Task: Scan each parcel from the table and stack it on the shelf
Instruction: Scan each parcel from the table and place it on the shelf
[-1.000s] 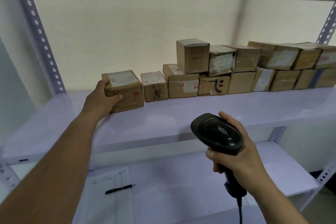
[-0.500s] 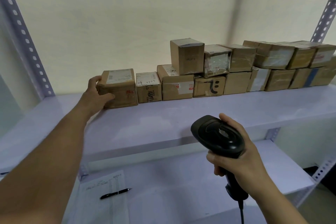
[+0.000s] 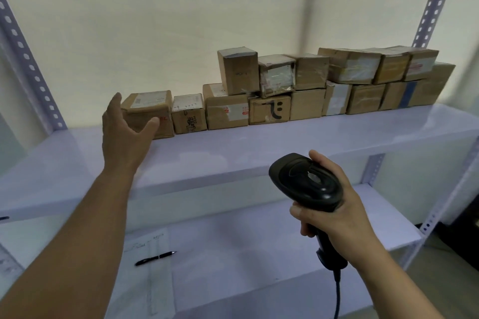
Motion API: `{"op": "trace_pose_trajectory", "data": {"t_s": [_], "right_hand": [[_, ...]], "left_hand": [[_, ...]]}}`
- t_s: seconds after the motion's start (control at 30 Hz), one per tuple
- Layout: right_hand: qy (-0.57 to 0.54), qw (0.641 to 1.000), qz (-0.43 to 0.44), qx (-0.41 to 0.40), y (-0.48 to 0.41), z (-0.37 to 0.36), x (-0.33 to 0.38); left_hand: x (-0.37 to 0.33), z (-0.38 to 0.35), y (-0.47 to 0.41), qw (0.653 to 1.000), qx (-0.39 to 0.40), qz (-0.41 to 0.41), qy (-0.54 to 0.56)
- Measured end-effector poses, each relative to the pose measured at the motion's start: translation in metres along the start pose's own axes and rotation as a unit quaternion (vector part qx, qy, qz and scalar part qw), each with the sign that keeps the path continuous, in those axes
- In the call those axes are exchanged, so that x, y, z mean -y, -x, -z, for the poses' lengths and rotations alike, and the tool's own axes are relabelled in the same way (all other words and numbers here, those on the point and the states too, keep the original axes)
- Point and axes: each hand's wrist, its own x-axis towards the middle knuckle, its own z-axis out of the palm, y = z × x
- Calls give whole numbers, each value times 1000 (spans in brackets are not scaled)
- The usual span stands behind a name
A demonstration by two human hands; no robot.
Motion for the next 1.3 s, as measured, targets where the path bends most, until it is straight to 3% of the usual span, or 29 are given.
{"op": "trace_pose_trajectory", "data": {"t_s": [0.23, 0.53, 0.83, 1.3], "right_hand": [[1, 999, -19, -38, 50, 66, 1], [14, 991, -46, -121, 136, 169, 0], [47, 978, -46, -197, 240, 288, 9], [131, 904, -74, -401, 408, 426, 41]], "left_hand": [[-77, -68, 130, 990, 94, -102, 39], [-147, -155, 295, 963, 254, -83, 30], [-244, -208, 421, 932, 338, -117, 51], [-392, -282, 609, 826, 499, -215, 151]]}}
